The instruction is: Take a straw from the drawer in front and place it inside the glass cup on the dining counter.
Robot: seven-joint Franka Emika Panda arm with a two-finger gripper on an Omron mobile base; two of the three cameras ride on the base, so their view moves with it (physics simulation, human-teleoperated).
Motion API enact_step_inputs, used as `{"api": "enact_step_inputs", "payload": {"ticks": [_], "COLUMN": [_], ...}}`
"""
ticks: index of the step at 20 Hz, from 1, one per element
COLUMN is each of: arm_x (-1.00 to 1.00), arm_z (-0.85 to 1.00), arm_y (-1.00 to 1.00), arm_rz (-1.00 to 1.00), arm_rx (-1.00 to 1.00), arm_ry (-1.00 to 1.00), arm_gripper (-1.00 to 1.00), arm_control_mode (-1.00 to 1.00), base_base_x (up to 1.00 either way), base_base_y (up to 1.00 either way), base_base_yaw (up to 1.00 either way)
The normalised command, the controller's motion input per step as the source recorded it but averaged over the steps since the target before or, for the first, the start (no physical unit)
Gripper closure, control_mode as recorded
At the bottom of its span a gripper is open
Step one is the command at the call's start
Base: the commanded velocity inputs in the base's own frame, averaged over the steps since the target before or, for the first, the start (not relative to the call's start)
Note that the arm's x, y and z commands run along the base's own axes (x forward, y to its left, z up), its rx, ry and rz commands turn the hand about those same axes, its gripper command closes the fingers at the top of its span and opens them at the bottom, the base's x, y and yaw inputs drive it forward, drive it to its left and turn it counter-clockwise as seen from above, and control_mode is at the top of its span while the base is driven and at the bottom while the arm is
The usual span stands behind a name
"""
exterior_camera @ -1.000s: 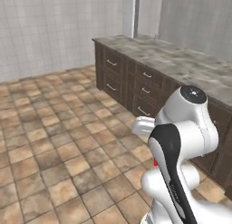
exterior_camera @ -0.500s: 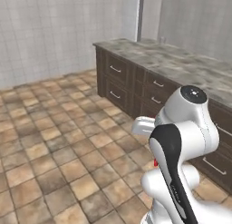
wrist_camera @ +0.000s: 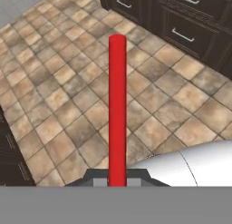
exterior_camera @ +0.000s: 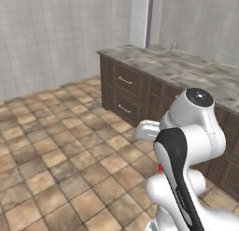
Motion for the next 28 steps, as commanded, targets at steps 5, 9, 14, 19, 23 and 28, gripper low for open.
{"api": "enact_step_inputs", "payload": {"ticks": [5,9,14,19,23,28], "arm_x": [0.0,0.0,0.0,0.0,0.0,0.0], "arm_z": [0.0,0.0,0.0,0.0,0.0,0.0], "arm_y": [0.0,0.0,0.0,0.0,0.0,0.0], "arm_rz": [0.0,0.0,0.0,0.0,0.0,0.0], "arm_rx": [0.0,0.0,0.0,0.0,0.0,0.0], "arm_ry": [0.0,0.0,0.0,0.0,0.0,0.0], "arm_gripper": [1.0,1.0,1.0,1.0,1.0,1.0], "arm_control_mode": [1.0,1.0,1.0,1.0,1.0,1.0], "base_base_x": [1.0,1.0,1.0,1.0,1.0,1.0], "base_base_y": [0.92,0.94,0.93,0.87,0.81,0.84], "base_base_yaw": [-0.16,-0.16,-0.18,-0.19,-0.21,-0.25]}}
